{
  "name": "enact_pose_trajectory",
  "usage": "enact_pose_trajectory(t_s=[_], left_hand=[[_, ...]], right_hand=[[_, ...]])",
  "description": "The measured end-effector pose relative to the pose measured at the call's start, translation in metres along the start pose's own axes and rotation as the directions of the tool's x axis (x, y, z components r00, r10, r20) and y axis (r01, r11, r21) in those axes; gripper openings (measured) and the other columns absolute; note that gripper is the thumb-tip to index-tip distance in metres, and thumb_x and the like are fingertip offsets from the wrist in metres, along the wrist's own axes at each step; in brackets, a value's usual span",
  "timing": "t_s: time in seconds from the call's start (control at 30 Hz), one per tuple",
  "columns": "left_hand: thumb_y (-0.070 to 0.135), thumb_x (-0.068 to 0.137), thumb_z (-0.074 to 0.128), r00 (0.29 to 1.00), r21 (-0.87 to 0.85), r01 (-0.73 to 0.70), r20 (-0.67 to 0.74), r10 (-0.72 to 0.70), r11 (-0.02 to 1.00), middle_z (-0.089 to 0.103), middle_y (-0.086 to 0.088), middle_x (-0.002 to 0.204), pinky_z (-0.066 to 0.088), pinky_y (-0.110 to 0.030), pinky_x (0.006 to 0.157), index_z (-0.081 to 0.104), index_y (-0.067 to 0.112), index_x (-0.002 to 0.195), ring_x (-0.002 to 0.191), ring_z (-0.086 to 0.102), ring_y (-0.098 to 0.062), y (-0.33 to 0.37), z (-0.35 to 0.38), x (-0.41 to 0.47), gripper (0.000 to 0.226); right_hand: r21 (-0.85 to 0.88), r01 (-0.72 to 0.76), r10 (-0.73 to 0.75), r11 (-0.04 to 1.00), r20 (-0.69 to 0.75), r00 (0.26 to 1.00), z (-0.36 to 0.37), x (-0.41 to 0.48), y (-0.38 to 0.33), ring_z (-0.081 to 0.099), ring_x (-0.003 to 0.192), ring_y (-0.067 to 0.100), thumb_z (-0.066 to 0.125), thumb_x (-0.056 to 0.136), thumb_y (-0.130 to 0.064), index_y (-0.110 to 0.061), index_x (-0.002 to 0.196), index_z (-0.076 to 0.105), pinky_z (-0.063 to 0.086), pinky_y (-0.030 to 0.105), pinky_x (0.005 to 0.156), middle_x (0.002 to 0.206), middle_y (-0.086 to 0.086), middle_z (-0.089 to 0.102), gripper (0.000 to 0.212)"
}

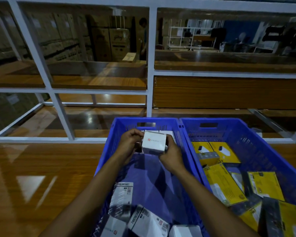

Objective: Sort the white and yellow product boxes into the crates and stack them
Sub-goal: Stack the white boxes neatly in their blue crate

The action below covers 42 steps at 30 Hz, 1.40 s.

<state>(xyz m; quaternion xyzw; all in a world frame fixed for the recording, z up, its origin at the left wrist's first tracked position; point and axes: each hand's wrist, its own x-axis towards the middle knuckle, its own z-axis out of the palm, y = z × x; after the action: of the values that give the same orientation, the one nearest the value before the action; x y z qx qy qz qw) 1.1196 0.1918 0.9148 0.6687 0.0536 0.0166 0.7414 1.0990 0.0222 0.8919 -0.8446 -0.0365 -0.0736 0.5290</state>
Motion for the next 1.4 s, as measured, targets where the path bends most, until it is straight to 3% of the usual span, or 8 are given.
enact_pose_trajectory(t_s=[0.23, 0.73, 0.83, 0.9, 1.0, 1.1, 1.27, 1.4], left_hand=[[0.016, 0.087, 0.045, 0.930, 0.220, 0.363, -0.020, -0.368, 0.905, 0.057, -0.016, 0.075, 0.040, -0.030, 0.057, 0.064, 0.011, 0.078, 0.056, 0.048, -0.021, -0.016, -0.006, 0.001, 0.021], [0.002, 0.101, 0.029, 0.914, 0.082, 0.405, -0.034, -0.404, 0.911, 0.062, -0.004, 0.057, 0.037, -0.014, 0.029, 0.062, 0.008, 0.108, 0.037, 0.056, -0.011, -0.027, 0.022, 0.005, 0.034], [0.003, 0.100, 0.030, 0.925, 0.002, 0.378, -0.054, -0.377, 0.926, 0.070, -0.025, 0.100, 0.044, -0.017, 0.032, 0.059, -0.002, 0.126, 0.060, 0.067, -0.022, -0.026, 0.024, 0.018, 0.039], [0.003, 0.099, 0.031, 0.927, -0.044, 0.364, -0.077, -0.367, 0.930, 0.066, -0.035, 0.104, 0.042, -0.016, 0.032, 0.064, 0.003, 0.112, 0.056, 0.065, -0.020, -0.028, 0.025, 0.026, 0.036], [0.007, 0.099, 0.034, 0.901, -0.149, 0.409, -0.090, -0.424, 0.900, 0.064, -0.011, 0.050, 0.042, -0.016, 0.037, 0.057, 0.013, 0.086, 0.042, 0.054, -0.011, -0.036, 0.025, 0.042, 0.027], [0.014, 0.099, 0.035, 0.871, -0.184, 0.461, -0.096, -0.483, 0.868, 0.057, -0.007, 0.071, 0.044, -0.027, 0.058, 0.053, 0.014, 0.081, 0.066, 0.051, -0.021, -0.047, 0.025, 0.052, 0.025], [0.006, 0.095, 0.031, 0.862, -0.175, 0.465, -0.131, -0.489, 0.868, 0.035, 0.004, 0.037, 0.026, -0.010, 0.034, 0.035, 0.017, 0.062, 0.028, 0.028, -0.009, -0.068, 0.024, 0.066, 0.036], [0.002, 0.091, 0.035, 0.862, -0.156, 0.462, -0.154, -0.483, 0.873, 0.037, -0.001, 0.048, 0.030, -0.017, 0.045, 0.038, 0.015, 0.062, 0.042, 0.033, -0.016, -0.071, 0.023, 0.071, 0.032]], right_hand=[[-0.153, -0.025, 0.063, 0.988, 0.244, 0.968, 0.006, -0.001, 0.013, 0.067, 0.098, 0.029, 0.077, 0.077, -0.004, -0.037, 0.152, 0.015, 0.059, 0.044, 0.072, 0.116, 0.005, 0.065, 0.104], [-0.446, -0.006, 0.109, 0.895, 0.205, 0.973, 0.017, 0.036, 0.017, 0.064, 0.091, 0.031, 0.077, 0.078, -0.015, -0.025, 0.131, 0.033, 0.051, 0.035, 0.064, 0.102, 0.006, 0.063, 0.069], [-0.464, 0.033, 0.051, 0.885, 0.169, 0.984, 0.022, 0.048, 0.021, 0.064, 0.086, 0.029, 0.074, 0.079, -0.014, -0.028, 0.130, 0.032, 0.050, 0.036, 0.060, 0.098, 0.006, 0.066, 0.068], [-0.488, 0.057, 0.019, 0.871, 0.149, 0.989, 0.025, 0.054, 0.022, 0.065, 0.087, 0.032, 0.072, 0.080, -0.013, -0.029, 0.132, 0.032, 0.053, 0.039, 0.063, 0.097, 0.008, 0.067, 0.067], [-0.646, 0.127, -0.056, 0.753, 0.131, 0.990, 0.028, 0.061, 0.022, 0.058, 0.104, 0.034, 0.065, 0.083, -0.007, -0.020, 0.131, 0.043, 0.053, 0.042, 0.073, 0.108, 0.010, 0.065, 0.055], [-0.771, 0.154, -0.060, 0.618, 0.149, 0.987, 0.029, 0.064, 0.024, 0.050, 0.117, 0.032, 0.058, 0.083, 0.000, -0.012, 0.115, 0.060, 0.053, 0.043, 0.082, 0.117, 0.009, 0.060, 0.035], [-0.853, 0.170, -0.002, 0.493, 0.195, 0.981, 0.033, 0.060, 0.026, 0.057, 0.112, 0.033, 0.056, 0.085, 0.003, -0.007, 0.110, 0.062, 0.053, 0.041, 0.081, 0.114, 0.011, 0.064, 0.027], [-0.857, 0.198, 0.018, 0.475, 0.234, 0.972, 0.038, 0.062, 0.030, 0.055, 0.117, 0.033, 0.055, 0.087, 0.002, -0.005, 0.114, 0.061, 0.053, 0.043, 0.084, 0.122, 0.014, 0.061, 0.029]])
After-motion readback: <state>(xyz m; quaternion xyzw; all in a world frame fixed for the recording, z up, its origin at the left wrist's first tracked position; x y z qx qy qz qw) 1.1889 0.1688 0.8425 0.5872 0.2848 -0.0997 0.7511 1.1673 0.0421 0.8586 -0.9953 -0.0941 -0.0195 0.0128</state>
